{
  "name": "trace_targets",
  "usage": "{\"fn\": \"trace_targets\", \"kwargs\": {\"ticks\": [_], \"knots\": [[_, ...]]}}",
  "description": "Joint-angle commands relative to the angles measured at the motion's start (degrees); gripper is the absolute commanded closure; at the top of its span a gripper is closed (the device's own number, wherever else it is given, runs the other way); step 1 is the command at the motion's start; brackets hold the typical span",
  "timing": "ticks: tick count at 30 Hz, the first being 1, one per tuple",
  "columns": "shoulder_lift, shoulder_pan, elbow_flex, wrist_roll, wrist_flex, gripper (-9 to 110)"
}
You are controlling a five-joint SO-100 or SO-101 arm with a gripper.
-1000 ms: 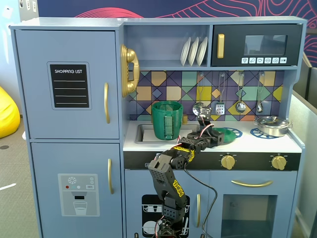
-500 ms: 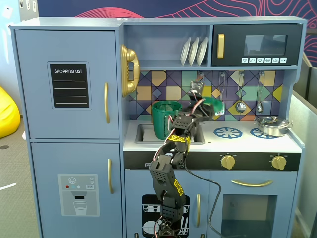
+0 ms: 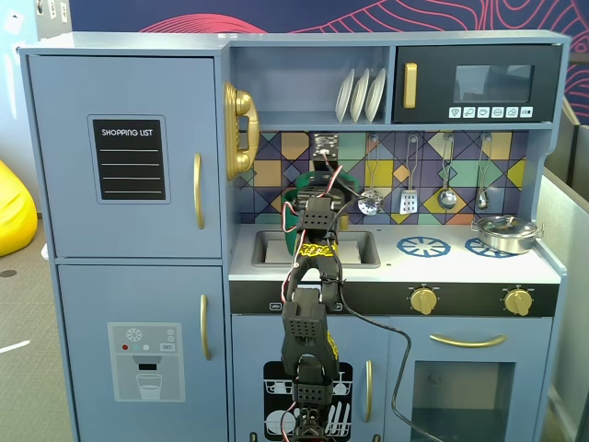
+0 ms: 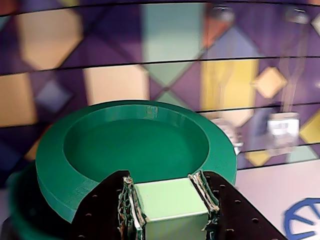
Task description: Pick up the lid from the counter and put it on the green recipient
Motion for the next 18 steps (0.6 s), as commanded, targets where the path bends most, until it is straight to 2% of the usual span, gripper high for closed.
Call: {"fn": "trace_targets", "kwargs": {"ticks": [1,18], "knots": [[2.2,-2.8,-4.6,-1.8,0.3,102],[0.3,-5.7,-2.8,-4.6,-0.7,102]]}}
